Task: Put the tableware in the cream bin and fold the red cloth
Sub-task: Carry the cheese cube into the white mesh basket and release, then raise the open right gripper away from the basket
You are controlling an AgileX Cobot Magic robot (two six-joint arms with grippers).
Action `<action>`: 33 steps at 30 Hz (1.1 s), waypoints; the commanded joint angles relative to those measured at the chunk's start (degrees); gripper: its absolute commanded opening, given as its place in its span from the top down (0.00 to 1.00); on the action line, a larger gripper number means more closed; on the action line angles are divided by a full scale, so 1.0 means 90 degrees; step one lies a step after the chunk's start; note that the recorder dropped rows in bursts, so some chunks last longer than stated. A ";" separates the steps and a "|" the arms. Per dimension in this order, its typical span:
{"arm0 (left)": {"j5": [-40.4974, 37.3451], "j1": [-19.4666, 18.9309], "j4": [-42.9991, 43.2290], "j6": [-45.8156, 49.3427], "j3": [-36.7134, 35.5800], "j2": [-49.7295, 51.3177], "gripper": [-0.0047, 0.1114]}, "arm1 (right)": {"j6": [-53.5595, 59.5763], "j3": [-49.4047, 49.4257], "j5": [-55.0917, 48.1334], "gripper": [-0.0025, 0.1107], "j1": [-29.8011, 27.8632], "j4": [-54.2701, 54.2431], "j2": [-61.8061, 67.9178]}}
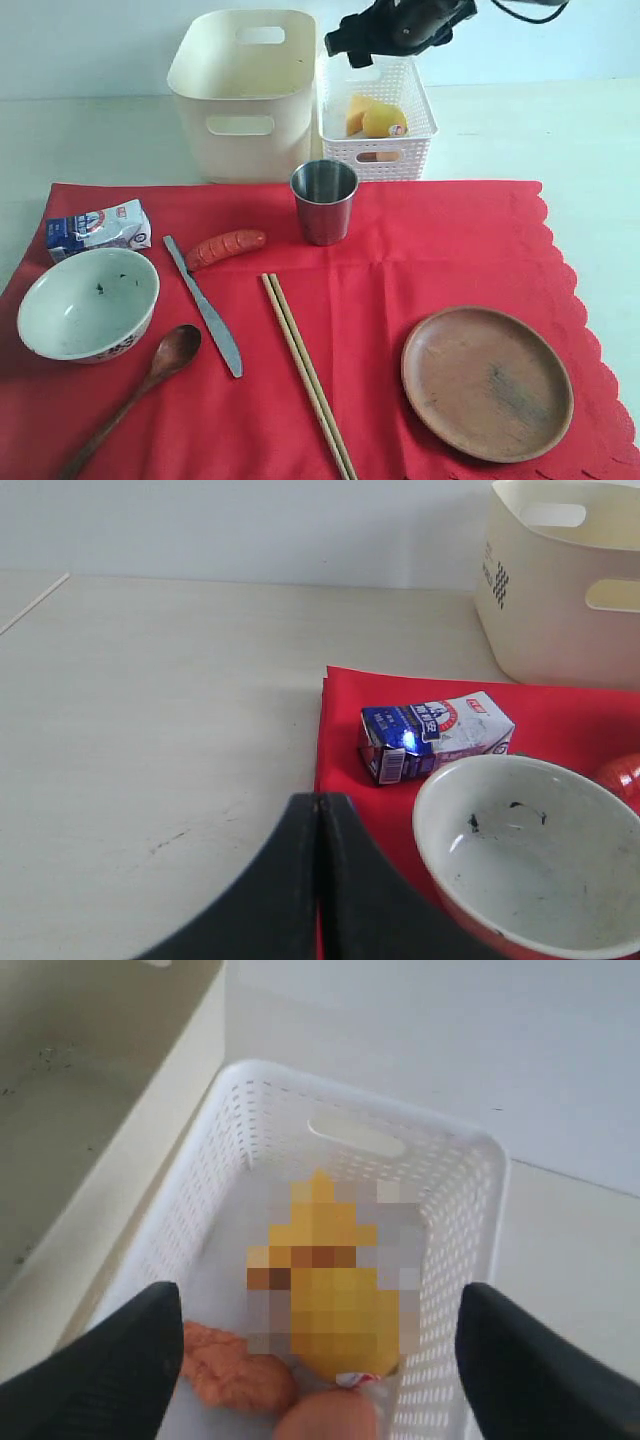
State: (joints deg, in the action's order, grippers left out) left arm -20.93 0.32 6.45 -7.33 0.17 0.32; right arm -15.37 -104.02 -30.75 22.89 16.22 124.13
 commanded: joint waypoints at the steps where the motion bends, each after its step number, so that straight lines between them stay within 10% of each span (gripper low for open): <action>1: 0.0061 0.0029 -0.0010 0.0005 -0.0019 -0.0035 0.96 | 0.0043 -0.0063 -0.0862 0.34 -0.0023 0.0017 -0.0556; 33: 0.0061 0.0029 -0.0010 0.0005 -0.0019 -0.0035 0.96 | 0.1258 -0.0037 -0.4357 0.39 -0.0023 -0.2602 -0.3909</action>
State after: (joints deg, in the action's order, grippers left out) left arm -20.93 0.32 6.45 -7.33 0.17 0.32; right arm -4.69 -104.02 -69.75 22.89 -6.52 91.23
